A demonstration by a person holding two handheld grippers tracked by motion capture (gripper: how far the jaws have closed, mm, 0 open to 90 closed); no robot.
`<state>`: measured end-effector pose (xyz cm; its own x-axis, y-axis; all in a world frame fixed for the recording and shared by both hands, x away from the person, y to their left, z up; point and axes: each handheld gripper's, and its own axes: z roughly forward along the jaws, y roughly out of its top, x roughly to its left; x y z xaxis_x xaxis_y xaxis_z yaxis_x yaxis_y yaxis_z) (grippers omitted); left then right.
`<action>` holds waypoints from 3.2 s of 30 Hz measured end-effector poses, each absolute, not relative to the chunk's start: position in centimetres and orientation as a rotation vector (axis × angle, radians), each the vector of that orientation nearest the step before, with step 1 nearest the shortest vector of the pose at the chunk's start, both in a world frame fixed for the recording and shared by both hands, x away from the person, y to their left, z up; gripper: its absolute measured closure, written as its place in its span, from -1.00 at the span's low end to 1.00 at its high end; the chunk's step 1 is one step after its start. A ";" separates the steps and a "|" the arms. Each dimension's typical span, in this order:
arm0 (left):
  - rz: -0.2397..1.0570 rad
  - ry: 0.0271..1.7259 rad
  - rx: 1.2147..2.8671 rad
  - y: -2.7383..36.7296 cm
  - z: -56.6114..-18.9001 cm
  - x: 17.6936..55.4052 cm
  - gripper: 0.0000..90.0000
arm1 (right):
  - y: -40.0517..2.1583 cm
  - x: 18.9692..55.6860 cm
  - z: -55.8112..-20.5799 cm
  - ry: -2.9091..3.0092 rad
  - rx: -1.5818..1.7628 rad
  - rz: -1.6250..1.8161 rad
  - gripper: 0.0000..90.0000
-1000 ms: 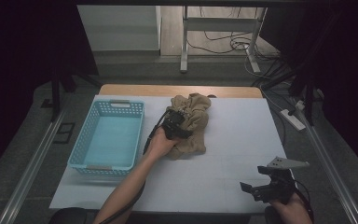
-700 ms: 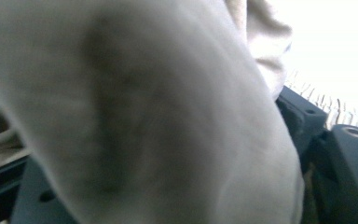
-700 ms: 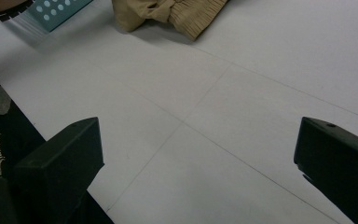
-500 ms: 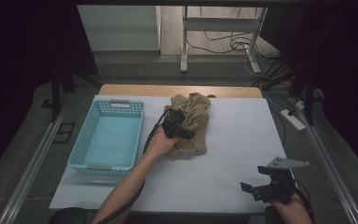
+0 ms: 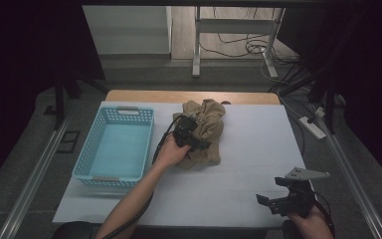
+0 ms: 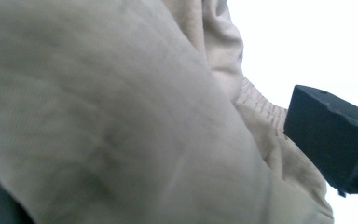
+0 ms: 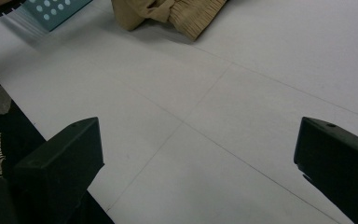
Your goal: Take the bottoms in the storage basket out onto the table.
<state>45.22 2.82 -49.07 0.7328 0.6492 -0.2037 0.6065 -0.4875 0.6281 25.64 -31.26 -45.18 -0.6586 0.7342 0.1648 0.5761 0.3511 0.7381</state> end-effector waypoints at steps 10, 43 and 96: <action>0.076 0.910 2.190 3.4 -48.4 44.7 -0.94 | -31.2 25.6 -45.2 2.416 1.188 1.196 -0.97; 0.148 0.833 2.118 4.3 -45.5 42.9 -0.98 | -31.2 25.6 -45.2 2.415 1.182 1.192 -0.97; 0.122 0.786 2.102 6.7 -43.3 40.7 -0.98 | -31.1 25.7 -45.2 2.420 1.185 1.182 -0.97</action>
